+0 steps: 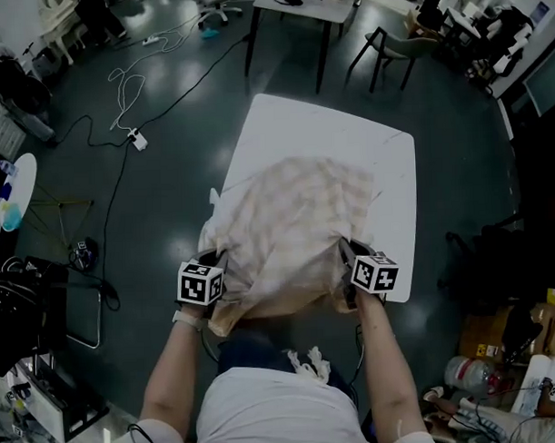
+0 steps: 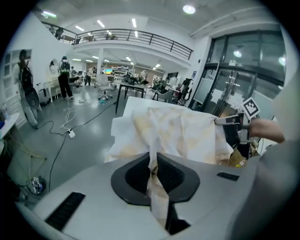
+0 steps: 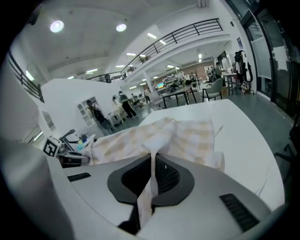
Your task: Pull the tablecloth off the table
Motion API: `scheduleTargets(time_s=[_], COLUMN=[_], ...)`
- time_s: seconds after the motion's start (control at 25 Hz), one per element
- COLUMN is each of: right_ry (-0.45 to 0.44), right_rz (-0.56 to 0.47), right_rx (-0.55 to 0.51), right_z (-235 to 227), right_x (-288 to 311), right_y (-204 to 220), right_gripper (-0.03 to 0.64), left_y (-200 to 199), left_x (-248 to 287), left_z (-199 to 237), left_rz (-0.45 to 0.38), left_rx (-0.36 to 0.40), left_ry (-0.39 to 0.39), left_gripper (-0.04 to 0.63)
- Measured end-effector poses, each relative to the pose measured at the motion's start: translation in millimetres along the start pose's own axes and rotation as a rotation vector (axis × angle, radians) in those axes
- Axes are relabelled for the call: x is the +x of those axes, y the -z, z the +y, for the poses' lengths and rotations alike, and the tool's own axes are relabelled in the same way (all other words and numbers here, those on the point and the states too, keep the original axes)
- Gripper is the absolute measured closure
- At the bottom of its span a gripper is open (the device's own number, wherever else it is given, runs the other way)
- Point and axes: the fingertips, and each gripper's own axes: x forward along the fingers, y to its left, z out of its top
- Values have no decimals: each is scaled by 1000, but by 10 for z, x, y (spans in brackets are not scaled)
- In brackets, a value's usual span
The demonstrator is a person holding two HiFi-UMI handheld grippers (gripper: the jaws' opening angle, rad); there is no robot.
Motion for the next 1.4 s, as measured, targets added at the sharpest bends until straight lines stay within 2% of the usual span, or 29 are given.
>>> scheduleTargets(time_s=[0.08,0.24,0.4,0.56,0.8,1.0,1.16,1.4], right_ry=[-36,-98,-146,-159,-163,-154,-98,-6], right_rz=[-50,-123,-201,-280,-377,-495,-563,-643], right_rx=[-12,-44,-77,-87,-211,-246,-278,-292], right_z=[187,511,756,996,1433,1695,1777,1808], right_x=[-225,-679,-1108,-1505,-2007,-2410,-2689,-3049], right_y=[-24,19,26,-67,-369,-731,-984,-1294], right_gripper=[586,588,588,588,588,588,588,588], left_y=[62,208,240,89,-265,-629,-946,-1480], left_x=[-224,-754,-1309,-1892,-2563,-2853,-2978,-2886], left_z=[-98,-342,-554,-724,-980,-1121,-1208,-1464], left_rz=[-27,-108,-193,-306,-449,-548,-603,-622], left_rx=[27,12,32,44,62,71,106,205], left_ry=[-31,-75,-135,-171,-200,-171,-115,15], left_gripper=[565,566,566,566,566,566,566,566])
